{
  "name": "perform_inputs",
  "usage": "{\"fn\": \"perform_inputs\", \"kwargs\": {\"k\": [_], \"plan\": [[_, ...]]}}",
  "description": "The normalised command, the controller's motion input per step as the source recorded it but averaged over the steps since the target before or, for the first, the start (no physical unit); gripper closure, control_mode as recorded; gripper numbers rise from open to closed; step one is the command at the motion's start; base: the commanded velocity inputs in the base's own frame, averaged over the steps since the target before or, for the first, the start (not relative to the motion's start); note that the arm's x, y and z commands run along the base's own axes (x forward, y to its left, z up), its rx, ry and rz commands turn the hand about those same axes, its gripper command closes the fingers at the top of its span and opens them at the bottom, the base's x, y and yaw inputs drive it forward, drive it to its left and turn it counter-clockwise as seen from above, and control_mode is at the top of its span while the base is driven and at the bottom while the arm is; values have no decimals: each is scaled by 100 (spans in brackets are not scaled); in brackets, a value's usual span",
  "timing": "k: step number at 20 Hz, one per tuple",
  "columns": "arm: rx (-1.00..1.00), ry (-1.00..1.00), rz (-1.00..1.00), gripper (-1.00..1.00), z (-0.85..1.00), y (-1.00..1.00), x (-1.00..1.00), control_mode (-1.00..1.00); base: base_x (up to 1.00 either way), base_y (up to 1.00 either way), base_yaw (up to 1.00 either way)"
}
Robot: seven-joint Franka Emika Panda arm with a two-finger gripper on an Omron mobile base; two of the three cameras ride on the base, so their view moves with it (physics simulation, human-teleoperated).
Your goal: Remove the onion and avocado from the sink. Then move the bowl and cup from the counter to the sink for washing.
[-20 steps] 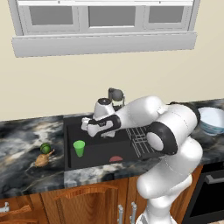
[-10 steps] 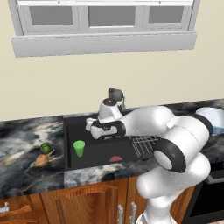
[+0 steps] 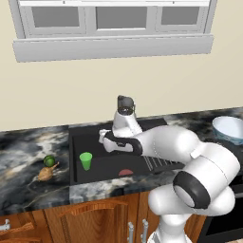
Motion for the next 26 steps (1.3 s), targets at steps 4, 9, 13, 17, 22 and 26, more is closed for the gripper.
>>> {"fn": "perform_inputs", "kwargs": {"k": [4,9,13,17,22,26], "plan": [[0,-4,0,-100,17,-31,-32,-100,0,0,0],[0,-3,0,-100,17,-31,-31,-100,0,0,0],[0,-1,0,-100,17,-31,-30,-100,0,0,0],[0,-1,0,-100,17,-33,-31,-100,0,0,0],[0,0,0,-100,15,-33,-25,-100,0,0,0],[0,0,-1,-100,14,-33,-23,-100,0,0,0]]}}
